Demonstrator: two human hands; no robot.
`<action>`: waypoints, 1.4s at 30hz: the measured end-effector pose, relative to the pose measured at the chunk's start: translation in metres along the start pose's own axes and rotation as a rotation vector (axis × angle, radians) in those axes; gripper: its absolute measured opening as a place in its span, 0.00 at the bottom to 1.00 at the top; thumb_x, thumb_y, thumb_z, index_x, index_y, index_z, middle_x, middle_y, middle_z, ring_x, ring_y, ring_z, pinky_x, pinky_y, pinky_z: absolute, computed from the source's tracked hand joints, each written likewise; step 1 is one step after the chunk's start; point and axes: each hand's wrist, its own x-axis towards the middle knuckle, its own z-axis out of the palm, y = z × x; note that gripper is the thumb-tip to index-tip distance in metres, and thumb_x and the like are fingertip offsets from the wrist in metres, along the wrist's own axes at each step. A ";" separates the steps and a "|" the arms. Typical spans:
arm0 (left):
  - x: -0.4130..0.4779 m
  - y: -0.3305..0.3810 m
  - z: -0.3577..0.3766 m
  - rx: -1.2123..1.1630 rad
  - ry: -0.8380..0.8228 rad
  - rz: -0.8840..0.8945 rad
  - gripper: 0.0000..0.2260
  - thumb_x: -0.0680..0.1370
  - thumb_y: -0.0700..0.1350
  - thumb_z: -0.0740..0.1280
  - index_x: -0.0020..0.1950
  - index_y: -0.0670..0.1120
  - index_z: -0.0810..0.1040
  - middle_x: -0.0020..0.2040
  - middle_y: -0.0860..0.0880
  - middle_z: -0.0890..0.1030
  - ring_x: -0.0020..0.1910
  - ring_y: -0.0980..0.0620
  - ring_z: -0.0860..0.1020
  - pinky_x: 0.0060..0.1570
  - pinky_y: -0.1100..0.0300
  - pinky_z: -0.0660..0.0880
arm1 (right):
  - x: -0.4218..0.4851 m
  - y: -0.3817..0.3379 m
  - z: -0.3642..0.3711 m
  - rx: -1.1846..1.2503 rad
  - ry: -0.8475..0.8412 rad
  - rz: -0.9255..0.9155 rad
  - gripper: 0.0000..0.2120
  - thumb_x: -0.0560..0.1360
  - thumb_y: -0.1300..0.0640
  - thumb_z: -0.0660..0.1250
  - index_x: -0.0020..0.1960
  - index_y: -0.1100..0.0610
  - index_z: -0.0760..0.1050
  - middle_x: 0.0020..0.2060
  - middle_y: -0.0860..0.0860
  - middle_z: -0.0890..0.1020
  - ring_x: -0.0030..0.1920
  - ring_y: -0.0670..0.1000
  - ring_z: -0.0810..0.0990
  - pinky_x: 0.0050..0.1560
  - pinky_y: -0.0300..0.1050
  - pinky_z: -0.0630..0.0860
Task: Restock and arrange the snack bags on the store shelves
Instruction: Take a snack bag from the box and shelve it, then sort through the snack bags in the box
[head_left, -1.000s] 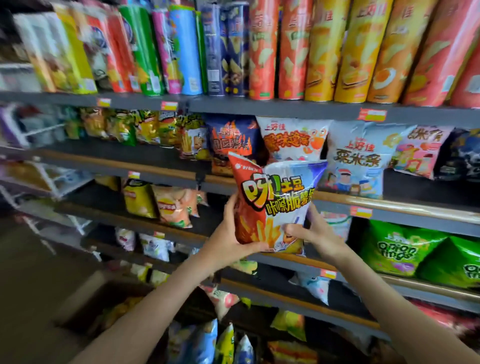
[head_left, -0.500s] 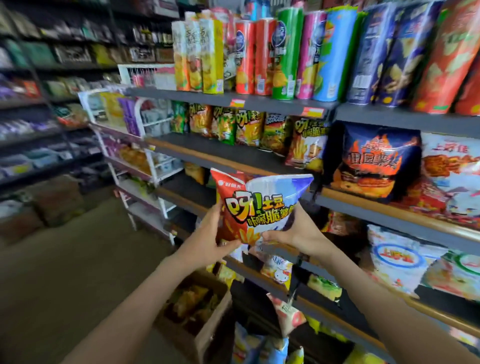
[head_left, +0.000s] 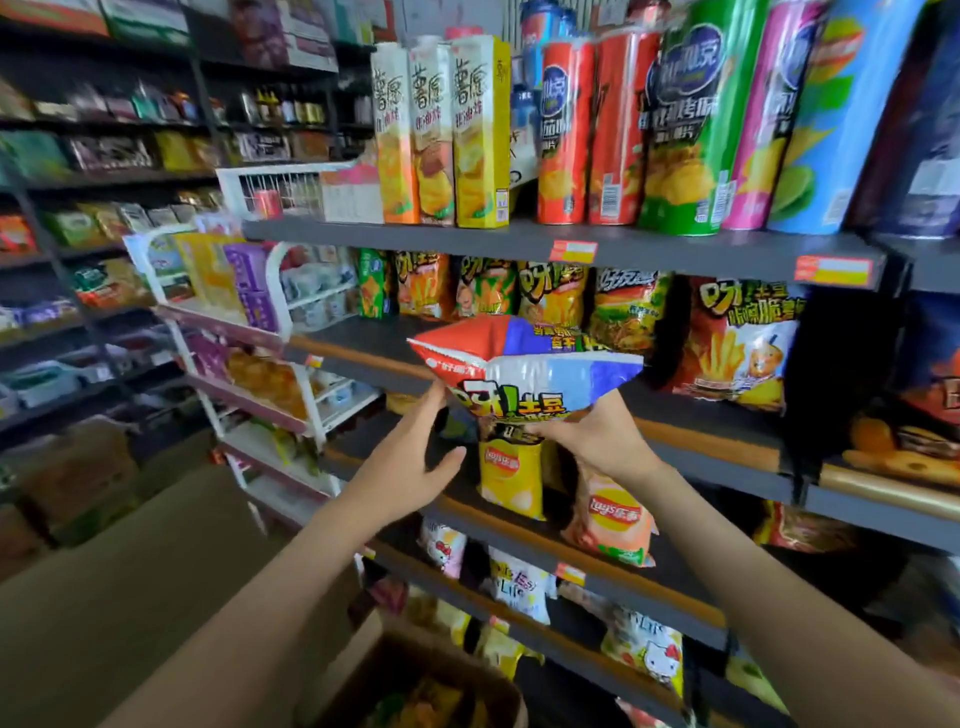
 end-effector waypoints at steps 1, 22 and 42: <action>0.011 -0.004 -0.001 -0.006 -0.024 0.017 0.33 0.79 0.53 0.63 0.79 0.50 0.48 0.77 0.57 0.54 0.75 0.59 0.54 0.71 0.61 0.58 | 0.005 0.000 -0.001 -0.036 0.019 0.006 0.27 0.63 0.52 0.79 0.59 0.56 0.75 0.54 0.48 0.82 0.56 0.45 0.80 0.57 0.45 0.77; 0.175 0.124 0.132 -0.351 -0.376 0.421 0.24 0.78 0.50 0.66 0.67 0.42 0.60 0.68 0.43 0.70 0.66 0.46 0.70 0.55 0.64 0.64 | -0.035 0.042 -0.149 -0.317 0.524 0.382 0.38 0.68 0.72 0.73 0.70 0.58 0.56 0.56 0.61 0.76 0.55 0.52 0.77 0.62 0.50 0.74; 0.137 -0.004 0.143 0.001 -0.320 0.539 0.25 0.81 0.49 0.58 0.77 0.47 0.57 0.76 0.46 0.61 0.75 0.48 0.58 0.74 0.51 0.53 | -0.017 0.085 -0.031 -0.863 0.776 -0.039 0.33 0.74 0.55 0.65 0.73 0.59 0.53 0.71 0.64 0.63 0.72 0.63 0.60 0.70 0.64 0.57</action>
